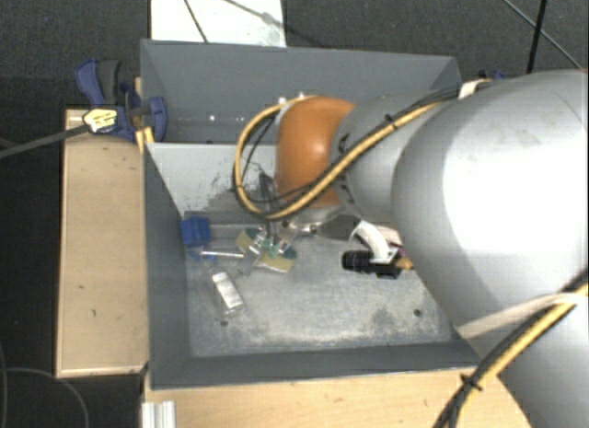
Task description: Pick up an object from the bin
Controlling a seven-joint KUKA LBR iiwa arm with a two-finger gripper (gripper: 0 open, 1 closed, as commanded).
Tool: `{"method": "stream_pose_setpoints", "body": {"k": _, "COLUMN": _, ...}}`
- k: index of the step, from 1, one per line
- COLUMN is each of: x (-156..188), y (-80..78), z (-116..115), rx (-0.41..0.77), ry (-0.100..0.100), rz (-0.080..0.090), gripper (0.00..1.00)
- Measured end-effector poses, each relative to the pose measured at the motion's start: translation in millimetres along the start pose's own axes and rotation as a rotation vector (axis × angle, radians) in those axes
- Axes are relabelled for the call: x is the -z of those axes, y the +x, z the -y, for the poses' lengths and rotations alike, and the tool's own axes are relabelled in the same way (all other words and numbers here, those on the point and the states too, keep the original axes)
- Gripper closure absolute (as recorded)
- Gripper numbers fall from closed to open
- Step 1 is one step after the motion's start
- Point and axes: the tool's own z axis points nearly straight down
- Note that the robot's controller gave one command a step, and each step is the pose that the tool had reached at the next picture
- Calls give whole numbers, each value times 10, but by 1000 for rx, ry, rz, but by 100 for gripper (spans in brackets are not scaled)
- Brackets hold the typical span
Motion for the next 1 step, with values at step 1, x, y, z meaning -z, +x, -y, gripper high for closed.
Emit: {"method": "stream_pose_setpoints", "body": {"k": 1, "x": -5, "y": 13, "z": -1, "rx": -1, "ry": 1, "rz": -2, "gripper": 100}}
